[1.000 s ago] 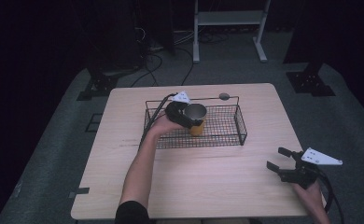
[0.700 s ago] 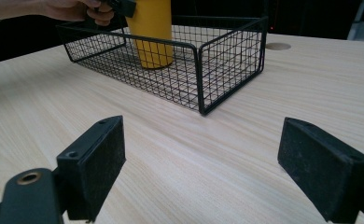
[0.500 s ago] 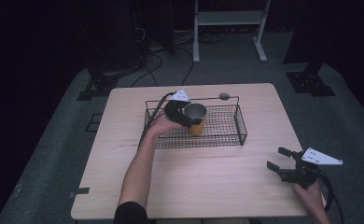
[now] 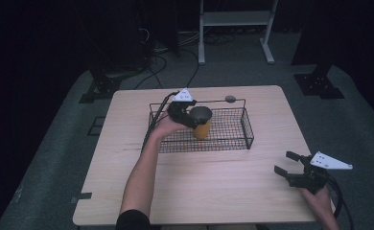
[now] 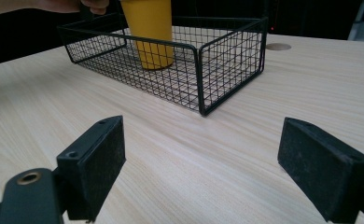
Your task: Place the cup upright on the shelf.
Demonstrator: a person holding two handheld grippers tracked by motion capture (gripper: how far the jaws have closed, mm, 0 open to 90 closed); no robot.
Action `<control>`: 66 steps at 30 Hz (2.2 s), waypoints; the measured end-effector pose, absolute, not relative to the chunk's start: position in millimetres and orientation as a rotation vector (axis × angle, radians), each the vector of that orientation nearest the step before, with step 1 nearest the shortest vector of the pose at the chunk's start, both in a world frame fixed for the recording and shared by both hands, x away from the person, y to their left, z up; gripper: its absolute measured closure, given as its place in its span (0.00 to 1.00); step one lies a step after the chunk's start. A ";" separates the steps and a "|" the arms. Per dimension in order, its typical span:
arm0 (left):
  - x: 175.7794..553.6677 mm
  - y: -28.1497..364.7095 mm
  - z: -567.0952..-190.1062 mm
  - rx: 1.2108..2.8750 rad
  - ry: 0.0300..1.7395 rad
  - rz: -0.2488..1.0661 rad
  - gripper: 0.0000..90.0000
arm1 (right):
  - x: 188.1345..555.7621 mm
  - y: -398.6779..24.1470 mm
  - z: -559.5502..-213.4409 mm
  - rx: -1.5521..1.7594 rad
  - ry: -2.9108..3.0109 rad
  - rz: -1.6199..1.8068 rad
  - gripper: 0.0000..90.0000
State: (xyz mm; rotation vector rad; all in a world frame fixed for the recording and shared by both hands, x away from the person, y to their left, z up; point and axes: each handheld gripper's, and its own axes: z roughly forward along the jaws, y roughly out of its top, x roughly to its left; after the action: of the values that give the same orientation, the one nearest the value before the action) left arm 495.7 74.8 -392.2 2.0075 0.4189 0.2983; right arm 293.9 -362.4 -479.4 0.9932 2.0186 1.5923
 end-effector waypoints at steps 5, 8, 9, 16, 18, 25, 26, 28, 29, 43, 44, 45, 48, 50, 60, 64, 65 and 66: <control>488.3 81.5 -382.9 1.956 0.414 0.314 0.02 | 293.5 -362.3 -479.4 1.002 2.014 1.589 0.15; 482.7 83.7 -379.9 1.952 0.402 0.330 0.02 | 293.6 -362.2 -479.5 1.005 2.012 1.588 0.15; 477.9 85.7 -378.3 1.940 0.399 0.331 0.02 | 293.6 -362.2 -479.5 1.005 2.011 1.588 0.15; 464.9 91.6 -373.5 1.914 0.383 0.332 0.02 | 293.6 -362.1 -479.5 1.005 2.011 1.588 0.16; 461.9 92.1 -373.2 1.913 0.381 0.334 0.02 | 293.6 -362.2 -479.5 1.005 2.011 1.588 0.15; 451.3 94.1 -371.5 1.898 0.366 0.336 0.02 | 293.8 -362.6 -479.6 1.006 2.010 1.589 0.15; 449.7 94.5 -371.4 1.892 0.365 0.337 0.02 | 293.8 -362.6 -479.5 1.007 2.010 1.590 0.15; 448.2 94.9 -371.3 1.889 0.364 0.336 0.02 | 293.8 -362.6 -479.6 1.007 2.010 1.590 0.15; 446.8 95.5 -371.4 1.888 0.363 0.337 0.02 | 293.8 -362.6 -479.5 1.006 2.010 1.589 0.15; 433.5 103.9 -374.3 1.873 0.368 0.344 0.03 | 293.8 -362.7 -479.5 1.006 2.010 1.591 0.15; 432.2 104.5 -374.4 1.872 0.371 0.341 0.03 | 293.8 -362.6 -479.6 1.005 2.011 1.590 0.15; 432.2 104.5 -374.4 1.872 0.371 0.341 0.03 | 293.8 -362.6 -479.6 1.005 2.011 1.590 0.15; 425.8 107.0 -374.5 1.859 0.367 0.350 0.03 | 293.8 -362.5 -479.6 1.005 2.011 1.589 0.15; 424.4 107.6 -374.6 1.857 0.366 0.349 0.03 | 293.8 -362.4 -479.6 1.005 2.012 1.588 0.15; 408.8 114.9 -378.0 1.854 0.371 0.354 0.03 | 293.7 -362.0 -479.6 1.005 2.013 1.586 0.16; 401.6 119.4 -379.5 1.842 0.380 0.359 0.03 | 293.7 -361.9 -479.6 1.005 2.014 1.586 0.15; 400.2 120.5 -380.0 1.839 0.383 0.358 0.03 | 293.7 -361.9 -479.6 1.005 2.014 1.586 0.15; 398.2 121.4 -380.8 1.835 0.385 0.355 0.03 | 293.6 -361.9 -479.6 1.006 2.014 1.585 0.16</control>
State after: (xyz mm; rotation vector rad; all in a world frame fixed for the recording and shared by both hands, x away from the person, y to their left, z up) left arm 398.2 121.4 -380.8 1.8354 0.3850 0.3550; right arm 293.6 -361.9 -479.6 1.0056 2.0139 1.5854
